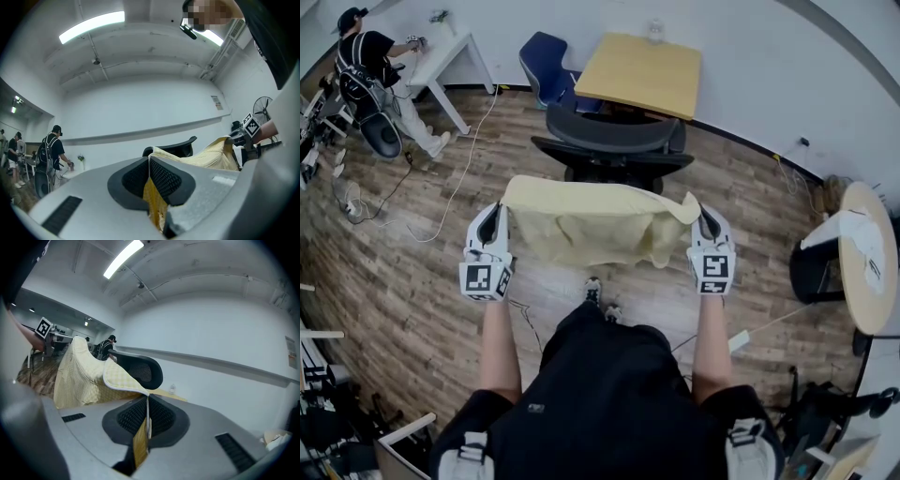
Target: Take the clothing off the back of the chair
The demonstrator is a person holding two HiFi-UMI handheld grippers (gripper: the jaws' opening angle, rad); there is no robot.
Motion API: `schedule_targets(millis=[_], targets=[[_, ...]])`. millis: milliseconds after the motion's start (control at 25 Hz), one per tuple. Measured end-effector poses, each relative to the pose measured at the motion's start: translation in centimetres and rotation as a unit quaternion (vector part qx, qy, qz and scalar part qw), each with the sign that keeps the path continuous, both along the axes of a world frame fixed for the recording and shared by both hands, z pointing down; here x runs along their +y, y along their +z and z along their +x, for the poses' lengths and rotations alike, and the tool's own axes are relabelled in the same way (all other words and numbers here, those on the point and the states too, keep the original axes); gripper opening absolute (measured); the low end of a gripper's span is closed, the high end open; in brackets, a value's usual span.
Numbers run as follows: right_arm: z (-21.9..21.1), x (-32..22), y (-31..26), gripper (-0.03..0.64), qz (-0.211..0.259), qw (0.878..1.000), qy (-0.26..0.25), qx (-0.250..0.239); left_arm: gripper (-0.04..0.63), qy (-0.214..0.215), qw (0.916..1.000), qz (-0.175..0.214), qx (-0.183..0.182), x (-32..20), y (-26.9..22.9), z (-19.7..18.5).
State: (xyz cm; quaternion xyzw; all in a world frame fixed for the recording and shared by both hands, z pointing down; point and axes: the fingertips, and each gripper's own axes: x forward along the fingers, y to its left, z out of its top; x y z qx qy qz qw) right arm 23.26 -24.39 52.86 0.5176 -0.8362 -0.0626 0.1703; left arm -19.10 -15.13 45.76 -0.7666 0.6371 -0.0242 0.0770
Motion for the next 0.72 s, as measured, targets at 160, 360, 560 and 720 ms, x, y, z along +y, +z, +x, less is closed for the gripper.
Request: schedule_targets(millis=[160,360,560,720], targets=[[0.02,0.06,0.00,0.003,0.008,1.000,-0.005,0.001,0.011,0.000,1.0000,0.003,0.000,0.15,-0.12,0.16],[0.26,0.59,0.19,0.003,0.001,1.000,-0.001,0.004,0.011,0.000,1.0000,0.006,0.000,0.77,-0.09,0.23],[0.47,0.62,0.01,0.003,-0.002,1.000,-0.002,0.005,0.011,-0.004,1.0000,0.007,0.001,0.91,-0.24,0.39],[0.57,0.36,-0.10,0.003,0.002,1.000,-0.004,0.007,0.011,-0.007,1.0000,0.006,0.000,0.91,-0.21,0.40]])
